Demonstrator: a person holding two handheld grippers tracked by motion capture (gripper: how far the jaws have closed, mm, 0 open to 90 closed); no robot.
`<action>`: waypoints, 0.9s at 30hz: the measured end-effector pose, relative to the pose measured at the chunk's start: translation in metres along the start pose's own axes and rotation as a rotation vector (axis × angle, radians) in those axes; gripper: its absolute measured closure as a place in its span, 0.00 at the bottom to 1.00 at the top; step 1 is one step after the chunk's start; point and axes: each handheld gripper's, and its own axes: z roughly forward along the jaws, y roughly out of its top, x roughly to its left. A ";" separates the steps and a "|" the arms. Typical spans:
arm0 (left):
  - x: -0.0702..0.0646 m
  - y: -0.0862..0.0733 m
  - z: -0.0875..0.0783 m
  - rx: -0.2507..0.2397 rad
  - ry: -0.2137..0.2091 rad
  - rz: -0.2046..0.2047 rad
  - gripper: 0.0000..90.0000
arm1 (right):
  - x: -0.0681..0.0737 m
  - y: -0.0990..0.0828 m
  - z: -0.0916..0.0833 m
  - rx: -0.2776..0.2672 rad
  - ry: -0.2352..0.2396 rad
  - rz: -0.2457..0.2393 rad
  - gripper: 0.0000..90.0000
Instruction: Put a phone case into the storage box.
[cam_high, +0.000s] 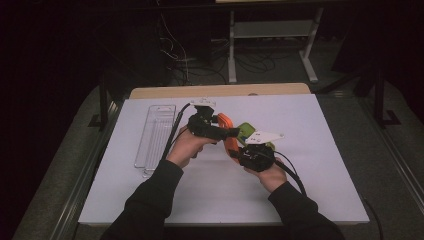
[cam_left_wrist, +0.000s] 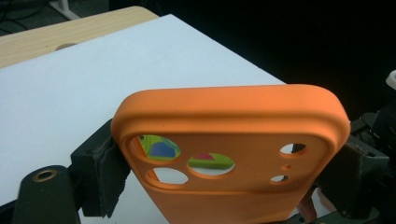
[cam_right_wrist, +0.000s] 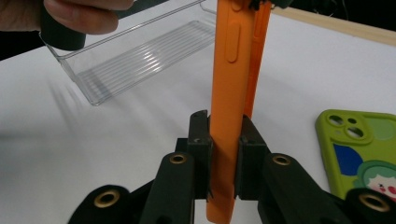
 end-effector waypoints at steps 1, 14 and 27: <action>-0.001 0.000 0.000 0.004 0.013 0.011 0.16 | 0.000 0.000 0.000 0.012 0.010 0.001 0.75; 0.009 0.005 -0.026 0.010 0.095 0.024 0.16 | -0.009 -0.010 -0.015 0.124 -0.015 -0.043 0.24; 0.017 0.015 -0.058 0.000 0.165 0.037 0.16 | -0.023 -0.047 -0.038 0.191 -0.054 -0.045 0.00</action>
